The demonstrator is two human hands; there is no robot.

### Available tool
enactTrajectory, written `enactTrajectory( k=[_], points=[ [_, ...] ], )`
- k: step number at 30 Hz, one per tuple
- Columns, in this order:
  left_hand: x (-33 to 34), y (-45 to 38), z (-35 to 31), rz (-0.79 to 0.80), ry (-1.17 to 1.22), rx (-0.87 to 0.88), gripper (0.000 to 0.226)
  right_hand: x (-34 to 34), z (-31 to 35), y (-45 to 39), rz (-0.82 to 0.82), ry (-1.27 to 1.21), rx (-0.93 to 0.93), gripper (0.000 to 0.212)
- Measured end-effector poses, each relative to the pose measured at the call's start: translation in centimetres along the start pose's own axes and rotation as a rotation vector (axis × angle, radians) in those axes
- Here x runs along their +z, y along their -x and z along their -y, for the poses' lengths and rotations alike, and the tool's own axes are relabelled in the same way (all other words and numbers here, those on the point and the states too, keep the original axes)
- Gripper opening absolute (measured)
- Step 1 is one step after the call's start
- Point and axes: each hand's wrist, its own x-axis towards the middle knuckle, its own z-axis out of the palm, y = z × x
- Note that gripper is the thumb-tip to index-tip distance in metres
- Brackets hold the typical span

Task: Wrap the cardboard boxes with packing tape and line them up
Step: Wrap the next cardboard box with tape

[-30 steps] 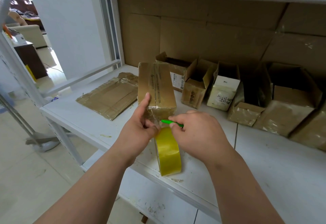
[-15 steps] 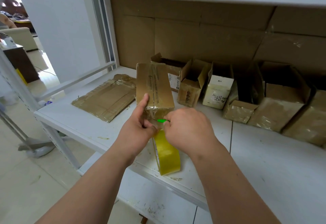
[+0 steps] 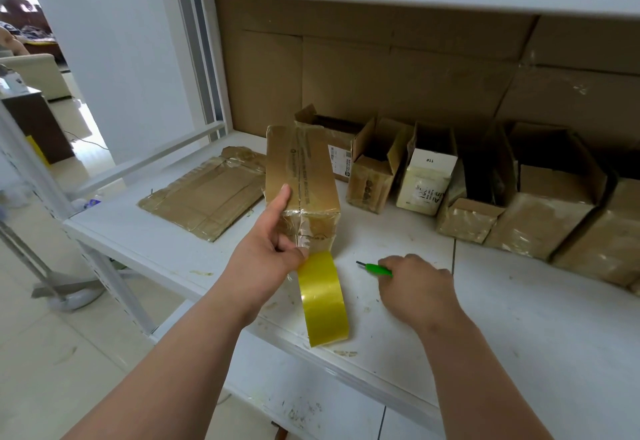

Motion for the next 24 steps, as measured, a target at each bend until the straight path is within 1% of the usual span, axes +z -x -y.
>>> enactTrajectory(
  k=[3, 4, 5, 6, 8, 9, 10, 12, 14, 16, 18, 19, 21, 22, 24],
  points=[
    [0.0, 0.1, -0.2, -0.004, -0.022, -0.002, 0.091, 1.7, 0.1, 0.1, 0.055, 0.060, 0.005, 0.046],
    [0.0, 0.1, -0.2, -0.007, -0.025, -0.003, 0.091, 1.9, 0.3, 0.1, 0.030, 0.026, 0.009, 0.048],
    [0.1, 0.1, -0.2, -0.011, -0.025, -0.002, 0.091, 1.9, 0.7, 0.1, -0.011, -0.060, 0.016, 0.047],
    [0.1, 0.1, -0.2, -0.015, -0.026, -0.002, 0.091, 1.8, 1.2, 0.1, -0.059, -0.204, 0.018, 0.042],
    [0.3, 0.1, -0.2, -0.021, -0.031, -0.001, 0.091, 1.4, 2.7, 0.3, -0.101, -0.640, 0.016, 0.025],
    [0.3, 0.1, -0.2, -0.022, -0.030, 0.000, 0.090, 1.0, 3.7, 0.4, -0.086, -0.861, 0.020, 0.015],
    [0.3, 0.2, -0.2, -0.020, -0.022, 0.001, 0.090, 0.8, 4.6, 0.6, -0.058, -1.032, 0.025, 0.009],
    [0.3, 0.2, -0.1, -0.013, -0.002, 0.002, 0.090, 0.5, 5.9, 0.8, 0.021, -1.236, 0.033, 0.007],
    [0.4, 0.1, -0.1, -0.005, 0.000, 0.000, 0.090, 0.6, 6.7, 0.5, 0.048, -1.329, 0.033, 0.005],
    [0.4, 0.0, 0.0, 0.001, -0.024, -0.001, 0.090, 0.7, 7.1, 0.3, 0.051, -1.384, 0.056, 0.013],
    [0.2, 0.0, -0.1, 0.017, -0.068, 0.004, 0.090, 0.9, 7.1, 0.0, 0.042, -1.392, 0.075, 0.019],
    [-0.1, 0.0, -0.3, 0.023, -0.114, 0.003, 0.089, 1.0, 7.0, -0.1, 0.038, -1.373, 0.070, 0.019],
    [-0.8, -0.1, -1.4, -0.009, -0.312, -0.002, 0.081, 1.0, 6.9, -0.2, 0.034, -1.344, 0.061, 0.015],
    [-1.1, -0.2, -2.0, -0.067, -0.467, 0.020, 0.072, 1.1, 6.9, -0.2, 0.031, -1.340, 0.064, 0.013],
    [-1.6, -0.5, -3.1, -0.233, -0.756, 0.107, 0.055, 1.1, 6.7, -0.2, 0.035, -1.323, 0.075, 0.011]
  ],
)
